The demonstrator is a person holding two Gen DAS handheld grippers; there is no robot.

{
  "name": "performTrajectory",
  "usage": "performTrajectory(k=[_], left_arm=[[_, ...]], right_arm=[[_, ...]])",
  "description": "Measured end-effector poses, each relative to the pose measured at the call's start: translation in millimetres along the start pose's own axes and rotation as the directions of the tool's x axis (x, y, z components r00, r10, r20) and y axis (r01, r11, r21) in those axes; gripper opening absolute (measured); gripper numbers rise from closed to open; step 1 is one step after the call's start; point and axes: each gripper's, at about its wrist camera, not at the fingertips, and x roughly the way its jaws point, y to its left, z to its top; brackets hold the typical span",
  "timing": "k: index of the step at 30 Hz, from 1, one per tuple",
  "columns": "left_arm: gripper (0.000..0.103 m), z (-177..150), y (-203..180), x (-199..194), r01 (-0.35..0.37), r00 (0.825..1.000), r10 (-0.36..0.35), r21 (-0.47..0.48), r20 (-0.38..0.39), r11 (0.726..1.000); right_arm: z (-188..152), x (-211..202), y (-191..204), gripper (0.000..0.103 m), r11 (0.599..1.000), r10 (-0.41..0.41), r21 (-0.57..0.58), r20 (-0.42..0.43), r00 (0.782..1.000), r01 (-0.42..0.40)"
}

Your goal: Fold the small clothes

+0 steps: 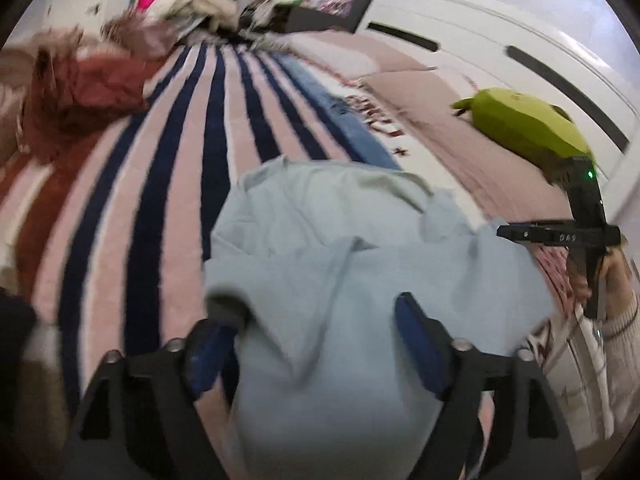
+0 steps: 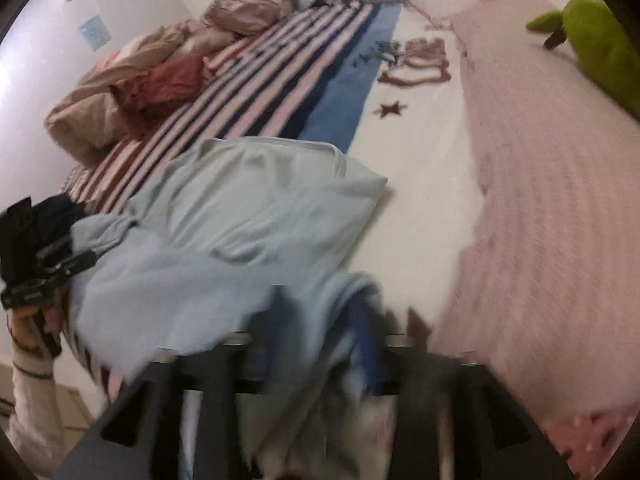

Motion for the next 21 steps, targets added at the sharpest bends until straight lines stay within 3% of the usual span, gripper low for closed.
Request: performTrajectory(k=[1,3,5,8,10,12,15,16,17,18,19,21], left_arm=[[0.081,-2,-3,-11,-0.003,1.000,0.003,0.024,0.005,1.000],[0.085,-5,-15,-34,-0.005,1.000,0.005,0.087,0.011,0.996],[0.092,-12,-26,-46,0.009,1.000,-0.009,0.142,-0.003,0.990],[0.093,-29,-42,-44,0.033,0.998,-0.023,0.197,-0.056,0.980],[0.093,-41,-46,-33,-0.037,0.997,0.052,0.217,-0.062,0.976],[0.093,-52,-44,-18,-0.106,0.989,0.125,0.211,-0.079,0.972],[0.092,-62,-40,-1,-0.106,0.985,0.128,0.188,-0.114,0.976],[0.084,-64,-40,1,-0.118,0.984,0.140,0.187,-0.107,0.975],[0.069,-63,-40,2,-0.139,0.982,0.159,0.188,-0.098,0.972],[0.061,-62,-40,2,-0.159,0.980,0.178,0.185,-0.090,0.970],[0.050,-60,-40,2,-0.171,0.978,0.188,0.180,-0.084,0.969],[0.034,-54,-40,-2,-0.138,0.985,0.153,0.175,-0.075,0.975]], right_arm=[[-5,-11,5,0.064,0.999,-0.016,-0.028,0.020,1.000,0.016],[-15,-32,22,0.064,0.994,-0.035,-0.102,0.056,0.998,0.041],[-28,-48,41,0.068,0.986,0.000,-0.167,0.067,0.998,0.011],[-51,-49,70,0.077,0.966,0.040,-0.258,0.032,0.999,-0.030],[-68,-35,89,0.077,0.941,-0.025,-0.337,0.019,1.000,0.030],[-85,-23,104,0.077,0.900,-0.094,-0.420,0.084,0.992,0.120],[-94,-1,109,0.076,0.871,-0.158,-0.459,0.070,0.985,0.172],[-96,4,111,0.075,0.856,-0.184,-0.477,0.076,0.980,0.198],[-98,6,113,0.065,0.845,-0.198,-0.489,0.086,0.976,0.214],[-97,5,113,0.055,0.833,-0.220,-0.496,0.109,0.969,0.245],[-95,4,112,0.037,0.830,-0.237,-0.491,0.121,0.964,0.266],[-85,-4,105,0.026,0.847,-0.217,-0.466,0.136,0.967,0.256]])
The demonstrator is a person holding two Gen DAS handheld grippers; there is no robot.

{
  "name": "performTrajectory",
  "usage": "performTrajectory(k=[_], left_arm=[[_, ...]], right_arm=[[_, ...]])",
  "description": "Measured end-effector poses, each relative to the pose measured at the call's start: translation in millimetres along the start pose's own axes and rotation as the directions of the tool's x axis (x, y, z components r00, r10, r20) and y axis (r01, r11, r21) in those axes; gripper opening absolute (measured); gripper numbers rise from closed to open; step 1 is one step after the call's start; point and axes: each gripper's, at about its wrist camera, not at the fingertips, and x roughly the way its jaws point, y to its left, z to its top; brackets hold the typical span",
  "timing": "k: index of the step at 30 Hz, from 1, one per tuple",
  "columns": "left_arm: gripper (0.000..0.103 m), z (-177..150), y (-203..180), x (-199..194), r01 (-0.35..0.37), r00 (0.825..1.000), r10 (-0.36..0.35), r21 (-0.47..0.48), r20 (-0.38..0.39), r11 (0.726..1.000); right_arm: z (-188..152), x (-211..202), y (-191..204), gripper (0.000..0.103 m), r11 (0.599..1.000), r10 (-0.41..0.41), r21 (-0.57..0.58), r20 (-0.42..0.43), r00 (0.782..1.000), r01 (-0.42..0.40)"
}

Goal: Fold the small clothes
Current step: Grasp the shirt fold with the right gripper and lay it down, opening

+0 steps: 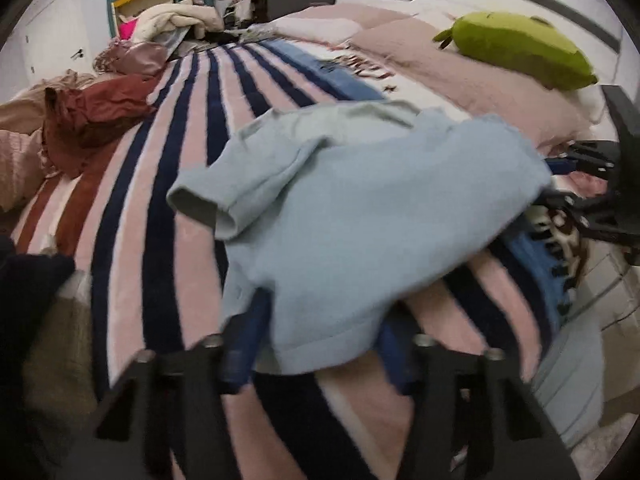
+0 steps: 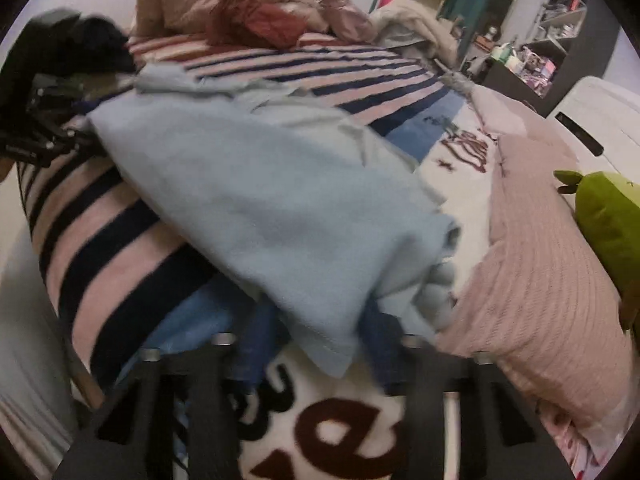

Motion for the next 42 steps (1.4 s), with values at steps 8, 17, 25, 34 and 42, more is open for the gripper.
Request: performTrajectory(k=[8,17,25,34,42], left_arm=[[0.025,38,26,-22,0.146,0.987,-0.139,-0.084,0.077,0.986],[0.018,80,58,-12,0.287,0.957,-0.277,-0.149,0.084,0.946],[0.040,118,69,27,0.198,0.980,-0.197,-0.117,0.022,0.973],[0.042,131,107,86,-0.002,0.999,0.011,-0.284,0.032,0.959],[0.076,101,46,34,0.166,0.986,-0.166,-0.065,0.019,0.984]], right_arm=[[35,-3,-70,0.014,0.936,0.243,0.245,0.071,0.968,-0.253],[76,18,-115,0.009,0.919,0.233,0.311,0.068,0.970,-0.242],[116,100,-160,0.009,0.905,0.147,0.411,-0.061,0.987,-0.109],[111,142,-173,0.056,0.881,0.004,0.468,-0.136,0.991,0.061],[89,81,-164,0.056,0.861,0.180,0.482,0.007,0.984,-0.161]])
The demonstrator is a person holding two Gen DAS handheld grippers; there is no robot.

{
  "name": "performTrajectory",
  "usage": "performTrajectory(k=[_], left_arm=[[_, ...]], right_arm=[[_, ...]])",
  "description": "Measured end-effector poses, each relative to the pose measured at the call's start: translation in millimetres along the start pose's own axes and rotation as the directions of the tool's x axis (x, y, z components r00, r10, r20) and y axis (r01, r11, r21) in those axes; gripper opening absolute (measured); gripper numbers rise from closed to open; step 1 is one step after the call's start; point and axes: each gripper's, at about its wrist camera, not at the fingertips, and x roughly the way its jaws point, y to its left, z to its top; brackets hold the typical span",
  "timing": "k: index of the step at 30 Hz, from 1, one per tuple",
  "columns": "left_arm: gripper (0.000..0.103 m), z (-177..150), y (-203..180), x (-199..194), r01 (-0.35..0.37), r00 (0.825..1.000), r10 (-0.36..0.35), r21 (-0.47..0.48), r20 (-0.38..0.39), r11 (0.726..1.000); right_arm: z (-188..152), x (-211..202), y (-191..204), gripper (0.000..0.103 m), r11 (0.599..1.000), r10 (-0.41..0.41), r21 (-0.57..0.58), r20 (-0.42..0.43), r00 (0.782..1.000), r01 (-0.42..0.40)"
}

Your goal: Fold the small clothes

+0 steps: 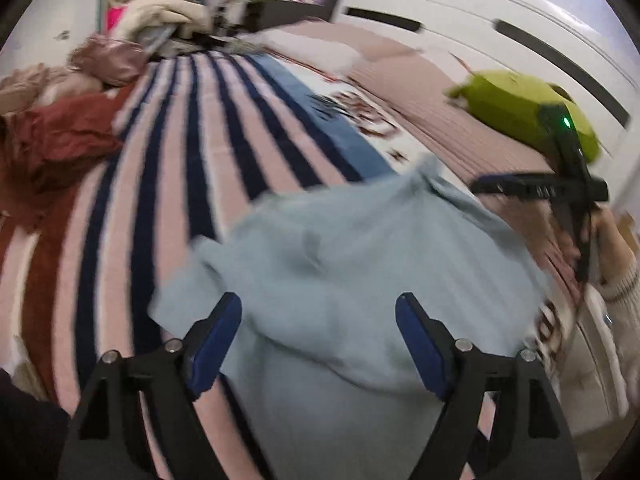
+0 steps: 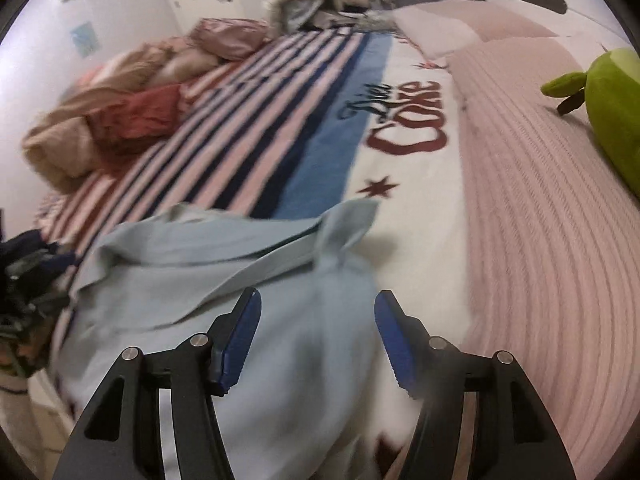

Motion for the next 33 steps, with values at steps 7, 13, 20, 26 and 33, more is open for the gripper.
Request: performTrajectory(k=[7,13,20,26,33], left_arm=[[0.025,-17,-2,34,-0.089,0.993,0.083,-0.070,-0.085,0.994],[0.008,13,34,17,0.043,0.996,-0.017,-0.293,0.088,0.955],[0.010,51,82,44,-0.090,0.977,0.163,-0.427,0.138,0.900],[0.063,36,91,36,-0.111,0.977,0.180,-0.439,0.118,0.891],[0.075,-7,53,-5,-0.074,0.989,0.113,-0.342,0.094,0.937]], right_arm=[[-29,-4,35,0.056,0.996,0.075,-0.055,-0.023,0.997,-0.076],[-35,-7,44,0.056,0.992,0.089,-0.090,-0.030,0.996,-0.091],[-32,1,40,0.056,0.993,0.071,-0.096,-0.043,0.997,-0.074],[-42,-4,20,0.056,0.997,0.015,-0.072,-0.044,0.999,-0.018],[-80,-18,-7,0.052,0.998,-0.059,-0.032,-0.047,0.997,0.058]])
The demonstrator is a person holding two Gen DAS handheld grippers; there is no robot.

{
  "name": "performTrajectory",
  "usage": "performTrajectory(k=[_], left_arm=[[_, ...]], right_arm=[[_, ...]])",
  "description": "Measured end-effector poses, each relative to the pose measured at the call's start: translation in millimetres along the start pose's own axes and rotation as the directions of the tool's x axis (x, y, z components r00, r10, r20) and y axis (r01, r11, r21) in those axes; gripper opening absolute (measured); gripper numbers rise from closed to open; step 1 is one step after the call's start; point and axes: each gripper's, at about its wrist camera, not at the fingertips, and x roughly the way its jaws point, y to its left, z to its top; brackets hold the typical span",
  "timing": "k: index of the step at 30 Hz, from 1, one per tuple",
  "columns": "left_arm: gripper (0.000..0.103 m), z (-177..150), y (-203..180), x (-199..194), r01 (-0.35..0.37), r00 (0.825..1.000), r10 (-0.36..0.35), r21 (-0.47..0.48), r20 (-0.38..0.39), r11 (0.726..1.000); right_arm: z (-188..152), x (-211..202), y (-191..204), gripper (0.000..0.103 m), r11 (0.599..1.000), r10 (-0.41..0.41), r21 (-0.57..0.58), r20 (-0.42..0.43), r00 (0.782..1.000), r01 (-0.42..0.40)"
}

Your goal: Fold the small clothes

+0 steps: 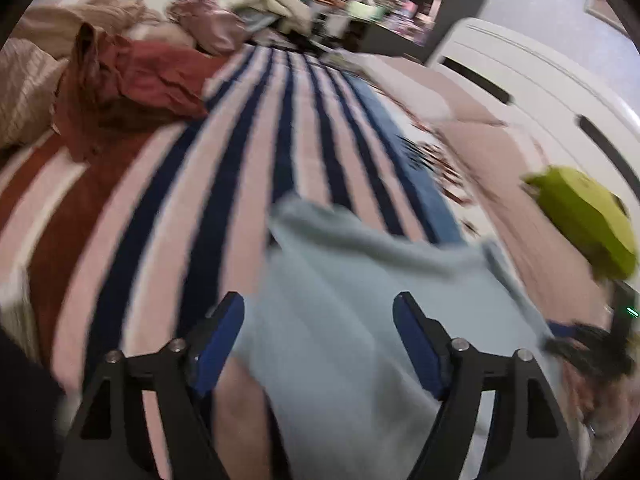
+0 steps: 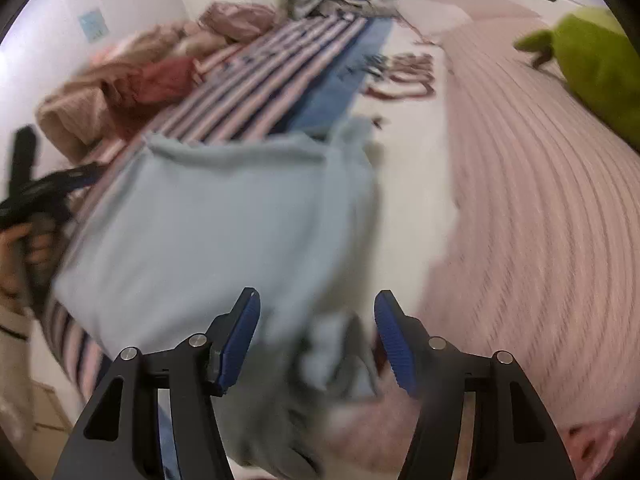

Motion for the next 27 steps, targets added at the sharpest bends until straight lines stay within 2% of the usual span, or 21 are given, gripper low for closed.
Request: performTrajectory(k=[1,3,4,5,7,9,10,12,13,14,18,19,20,21,22,23,25,27], left_arm=[[0.076,-12,-3,-6,0.017,1.000,-0.017,0.008,-0.009,1.000],[0.077,-39,-14,-22,0.039,0.999,-0.038,0.037,-0.023,0.999],[0.079,-51,-17,-31,0.042,0.999,-0.041,0.049,-0.020,0.998],[0.080,-62,-20,-39,0.042,0.999,-0.041,0.056,-0.018,0.998],[0.082,-83,-21,-54,0.053,0.999,-0.052,0.059,-0.014,0.997],[0.086,-103,-18,-64,0.075,0.997,-0.075,0.028,-0.006,0.997],[0.086,-109,-17,-65,0.087,0.996,-0.086,0.013,-0.009,0.996],[0.087,-121,-15,-60,0.128,0.992,-0.128,-0.018,-0.011,0.992],[0.087,-124,-16,-53,0.154,0.988,-0.154,-0.034,-0.008,0.988],[0.087,-127,-18,-47,0.169,0.986,-0.169,-0.040,-0.010,0.985],[0.086,-121,-25,-22,0.179,0.984,-0.179,-0.068,0.008,0.981],[0.081,-119,-26,-18,0.189,0.982,-0.189,-0.085,0.015,0.978],[0.063,-117,-27,-12,0.194,0.981,-0.193,-0.108,0.018,0.975],[0.052,-117,-27,-10,0.186,0.982,-0.186,-0.119,0.016,0.975],[0.037,-117,-27,-9,0.184,0.983,-0.184,-0.126,0.011,0.975],[0.030,-119,-26,-10,0.204,0.979,-0.204,-0.137,0.009,0.969],[0.025,-123,-26,-20,0.217,0.976,-0.217,-0.132,0.014,0.967],[0.024,-132,-31,-40,0.212,0.977,-0.210,-0.088,0.029,0.973]], right_arm=[[-6,0,1,0.051,0.996,-0.089,-0.031,0.009,0.996,0.089],[-20,-7,5,0.041,0.971,-0.215,-0.087,0.063,0.975,0.220],[-25,-11,6,0.032,0.966,-0.235,-0.090,0.074,0.969,0.241],[-32,-17,5,0.030,0.964,-0.250,-0.078,0.079,0.965,0.256],[-44,-33,3,0.031,0.980,-0.194,-0.034,0.097,0.976,0.198],[-60,-50,1,0.034,0.997,-0.058,0.054,0.118,0.991,0.052],[-67,-55,-1,0.036,0.996,-0.007,0.092,0.128,0.992,-0.005],[-79,-62,-2,0.053,0.982,0.083,0.156,0.162,0.983,-0.108],[-84,-60,0,0.070,0.970,0.136,0.178,0.173,0.975,-0.167],[-85,-54,4,0.073,0.960,0.177,0.187,0.170,0.969,-0.208],[-80,-26,22,0.073,0.954,0.204,0.191,0.153,0.967,-0.231],[-77,-19,25,0.073,0.958,0.194,0.181,0.152,0.969,-0.221],[-76,-14,28,0.066,0.961,0.185,0.179,0.153,0.971,-0.211],[-75,-10,28,0.059,0.960,0.185,0.182,0.156,0.970,-0.213],[-73,-6,27,0.040,0.955,0.193,0.196,0.158,0.968,-0.222],[-75,-4,27,0.028,0.951,0.203,0.205,0.153,0.967,-0.232],[-77,-5,23,0.022,0.937,0.237,0.227,0.152,0.959,-0.268],[-83,-15,29,0.019,0.937,0.261,0.198,0.155,0.953,-0.288]])
